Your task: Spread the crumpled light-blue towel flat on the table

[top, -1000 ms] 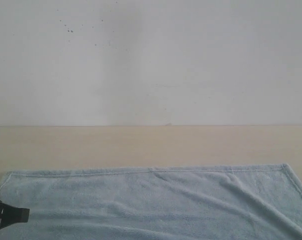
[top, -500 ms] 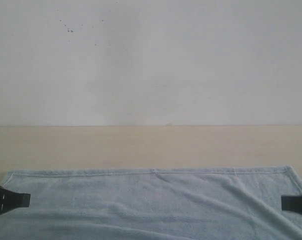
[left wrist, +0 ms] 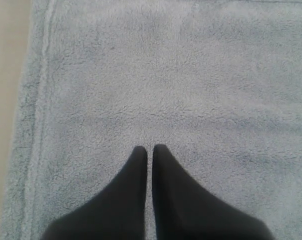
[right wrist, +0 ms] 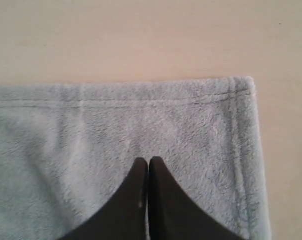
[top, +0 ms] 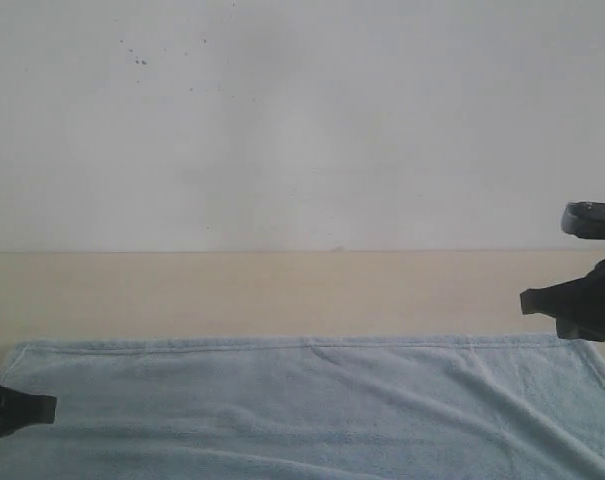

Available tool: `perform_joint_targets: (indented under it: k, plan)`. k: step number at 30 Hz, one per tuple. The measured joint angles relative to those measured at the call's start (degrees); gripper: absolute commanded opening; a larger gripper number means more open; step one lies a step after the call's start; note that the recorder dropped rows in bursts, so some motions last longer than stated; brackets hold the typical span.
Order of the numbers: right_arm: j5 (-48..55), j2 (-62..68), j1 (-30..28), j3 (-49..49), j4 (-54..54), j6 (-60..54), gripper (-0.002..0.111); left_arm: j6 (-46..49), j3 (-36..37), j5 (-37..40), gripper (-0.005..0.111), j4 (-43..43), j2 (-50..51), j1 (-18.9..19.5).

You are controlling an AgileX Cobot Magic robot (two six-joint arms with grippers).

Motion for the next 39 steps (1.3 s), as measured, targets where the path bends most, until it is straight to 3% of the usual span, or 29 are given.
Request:
perform_joint_targets:
  k: [8,31,37,39]
  plan:
    - [-0.3,7.8,-2.4,-4.8,-4.9,0.0,0.0,0.0,0.0,-1.6,0.004,0.0,0.0,0.0]
    - [-6.1,18.3,-2.6,-9.6,-7.4,0.0,0.0,0.0,-0.1,-2.1,0.004,0.0,0.0,0.0]
    - [-0.4,19.4,-7.8,-17.2,-7.7,1.0,0.001,0.0,-0.1,-2.1,0.004,0.0,0.0,0.0]
    - [2.1,18.8,-8.5,-18.2,-7.7,1.0,0.006,0.0,-0.1,-2.8,0.004,0.0,0.0,0.0]
